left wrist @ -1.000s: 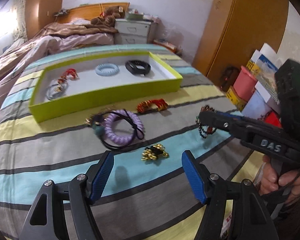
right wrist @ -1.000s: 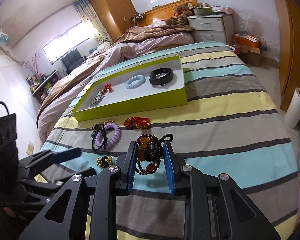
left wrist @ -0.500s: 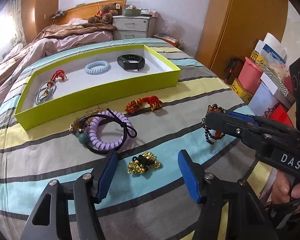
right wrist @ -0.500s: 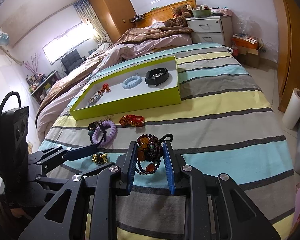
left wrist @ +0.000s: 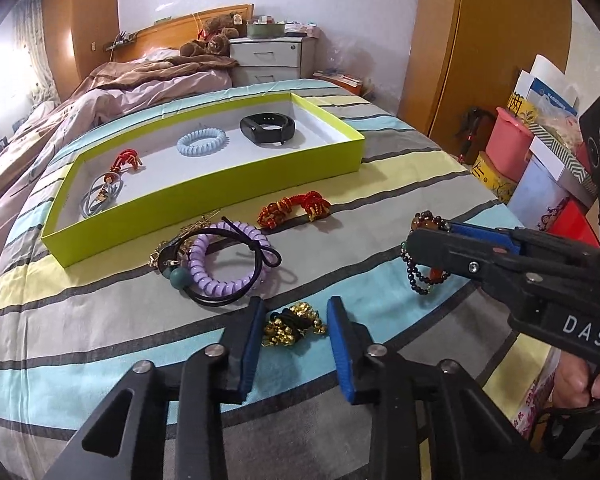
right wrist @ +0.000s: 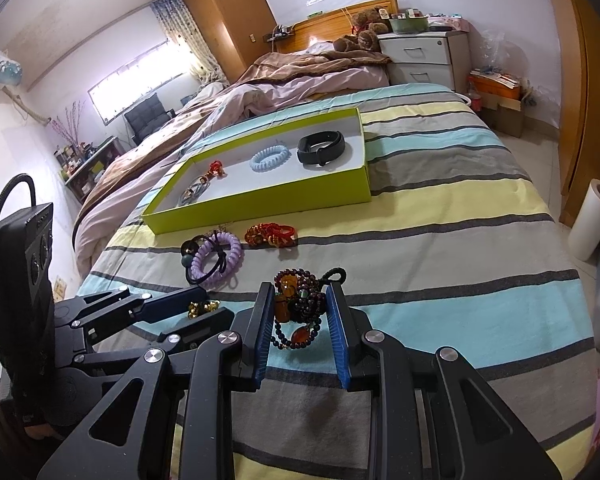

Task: Organize jewelry
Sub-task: 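Lift the beaded bracelet with the right tool while the left tool reaches toward the gold brooch, then grasp the small gold brooch with the left tool while the right tool holds the bracelet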

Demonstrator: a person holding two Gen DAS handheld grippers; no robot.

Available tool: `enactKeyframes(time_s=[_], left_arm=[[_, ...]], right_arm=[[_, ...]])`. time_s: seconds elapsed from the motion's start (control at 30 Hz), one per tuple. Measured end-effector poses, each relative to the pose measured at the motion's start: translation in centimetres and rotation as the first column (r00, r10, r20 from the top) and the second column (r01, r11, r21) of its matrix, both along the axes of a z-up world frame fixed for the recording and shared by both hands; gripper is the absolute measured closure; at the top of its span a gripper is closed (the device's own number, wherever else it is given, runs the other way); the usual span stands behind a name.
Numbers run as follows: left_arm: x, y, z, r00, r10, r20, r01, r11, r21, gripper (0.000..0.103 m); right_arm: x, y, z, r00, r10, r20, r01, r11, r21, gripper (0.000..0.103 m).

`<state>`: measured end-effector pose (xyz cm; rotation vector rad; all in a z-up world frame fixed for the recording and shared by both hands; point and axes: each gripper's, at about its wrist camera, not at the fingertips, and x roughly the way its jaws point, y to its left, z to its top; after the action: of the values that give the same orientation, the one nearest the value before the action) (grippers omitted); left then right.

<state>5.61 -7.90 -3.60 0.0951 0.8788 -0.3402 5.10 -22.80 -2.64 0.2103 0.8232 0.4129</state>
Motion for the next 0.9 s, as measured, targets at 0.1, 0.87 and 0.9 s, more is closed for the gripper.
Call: enactKeyframes(time_s=[0.1,0.87,0.9], left_arm=[[-0.2,0.2,0.1,1.0,-0.004,0.002,0.004,1.0,-0.016,0.075],[-0.9,0.3,0.0,1.0,-0.021,0.0,0.021,1.0,-0.02,0.082],[-0.9,0.3,0.0,1.0,-0.021,0.0,0.021,1.0,-0.022,0.082]], right_arm=[[0.0,0.1,0.0,1.0,-0.002,0.0,0.002,1.0,-0.002,0.076],[-0.8,0.0,0.6,1.0,-0.024,0.011,0.024,1.0,-0.006,0.076],[-0.7,0.0,0.6,1.0,-0.024,0.01,0.024,1.0,-0.005,0.076]])
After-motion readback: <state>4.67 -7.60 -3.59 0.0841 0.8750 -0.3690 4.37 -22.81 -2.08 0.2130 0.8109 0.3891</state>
